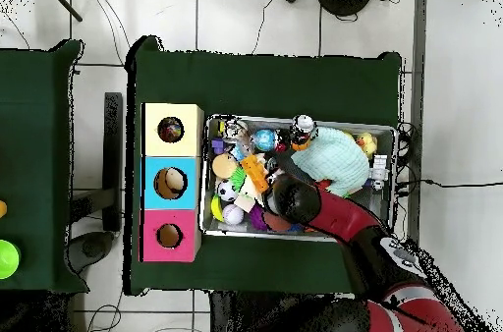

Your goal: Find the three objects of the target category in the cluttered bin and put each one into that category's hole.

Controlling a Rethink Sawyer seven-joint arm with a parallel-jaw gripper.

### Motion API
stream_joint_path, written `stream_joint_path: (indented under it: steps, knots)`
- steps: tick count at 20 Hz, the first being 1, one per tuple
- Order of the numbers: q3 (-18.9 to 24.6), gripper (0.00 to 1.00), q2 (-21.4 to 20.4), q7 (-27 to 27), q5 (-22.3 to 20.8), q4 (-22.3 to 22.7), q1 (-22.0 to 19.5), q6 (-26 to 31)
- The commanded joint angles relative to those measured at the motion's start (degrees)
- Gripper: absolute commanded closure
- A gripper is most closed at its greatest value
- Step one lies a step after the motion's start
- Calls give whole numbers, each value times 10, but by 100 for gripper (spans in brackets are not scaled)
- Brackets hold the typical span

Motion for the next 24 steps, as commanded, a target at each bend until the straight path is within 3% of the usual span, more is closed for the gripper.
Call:
stream_joint_path:
  steps: [1, 7, 10, 18, 22, 24]
  knots:
    - [83, 100, 10, 1, 7, 144, 19, 194]
    - [67, 100, -18, -1, 4, 148, 35, 201]
    - [29, 100, -45, -5, -16, 128, 65, 201]
    - [-83, 100, -57, -12, -65, 43, 135, 168]
    - [-120, 100, -63, -6, -72, 29, 149, 152]
    - [-129, 100, -79, -7, -78, 43, 150, 139]
